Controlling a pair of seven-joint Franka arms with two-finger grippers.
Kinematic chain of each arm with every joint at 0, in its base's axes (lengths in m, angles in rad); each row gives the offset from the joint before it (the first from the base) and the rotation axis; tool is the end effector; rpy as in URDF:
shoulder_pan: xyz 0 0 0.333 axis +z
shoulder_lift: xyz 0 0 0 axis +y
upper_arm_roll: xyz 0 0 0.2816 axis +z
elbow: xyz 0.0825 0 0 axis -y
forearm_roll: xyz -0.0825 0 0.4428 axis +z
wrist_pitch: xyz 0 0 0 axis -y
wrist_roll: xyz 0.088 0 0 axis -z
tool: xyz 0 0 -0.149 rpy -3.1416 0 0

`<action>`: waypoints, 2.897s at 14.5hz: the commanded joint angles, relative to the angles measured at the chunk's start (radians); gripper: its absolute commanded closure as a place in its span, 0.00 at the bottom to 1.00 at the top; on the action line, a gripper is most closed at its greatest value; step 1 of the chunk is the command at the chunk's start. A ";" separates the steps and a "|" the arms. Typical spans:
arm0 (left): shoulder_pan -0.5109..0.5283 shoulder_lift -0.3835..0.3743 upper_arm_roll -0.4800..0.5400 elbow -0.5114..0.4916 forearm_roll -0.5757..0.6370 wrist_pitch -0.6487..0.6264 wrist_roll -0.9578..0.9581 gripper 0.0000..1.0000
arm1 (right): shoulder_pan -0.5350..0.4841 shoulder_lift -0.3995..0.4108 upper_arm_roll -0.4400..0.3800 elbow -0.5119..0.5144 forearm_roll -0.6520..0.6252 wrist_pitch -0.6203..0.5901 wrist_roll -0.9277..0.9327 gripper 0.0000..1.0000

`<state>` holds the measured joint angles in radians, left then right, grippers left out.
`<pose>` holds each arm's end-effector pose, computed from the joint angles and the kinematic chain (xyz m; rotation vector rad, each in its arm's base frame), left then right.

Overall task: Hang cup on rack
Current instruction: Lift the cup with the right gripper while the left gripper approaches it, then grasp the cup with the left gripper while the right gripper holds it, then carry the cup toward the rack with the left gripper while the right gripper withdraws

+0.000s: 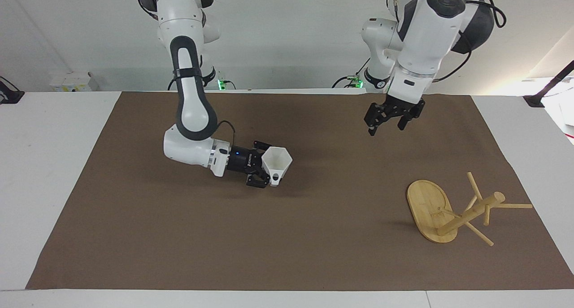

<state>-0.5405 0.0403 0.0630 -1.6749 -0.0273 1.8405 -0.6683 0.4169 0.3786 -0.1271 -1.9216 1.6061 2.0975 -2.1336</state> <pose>0.5754 -0.3019 0.4922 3.0354 0.2987 0.1409 0.6271 0.2766 0.2302 -1.6299 -1.3045 -1.0506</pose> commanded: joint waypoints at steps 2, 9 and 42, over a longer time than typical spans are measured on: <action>-0.079 0.173 0.018 0.168 -0.040 0.010 -0.163 0.01 | 0.112 -0.021 -0.005 -0.008 0.103 0.125 0.035 0.55; -0.121 0.222 0.015 0.166 -0.068 0.048 -0.195 0.05 | 0.190 -0.036 -0.005 -0.008 0.117 0.265 0.060 0.55; 0.060 -0.086 0.023 -0.399 -0.069 0.589 -0.050 1.00 | -0.213 -0.221 -0.016 -0.096 -0.653 0.113 0.046 0.00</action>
<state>-0.5094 0.1070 0.0948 -1.8799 -0.1027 2.3290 -0.7596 0.2393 0.1674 -0.1486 -2.0320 1.0537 2.2203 -2.0855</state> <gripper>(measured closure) 0.956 0.000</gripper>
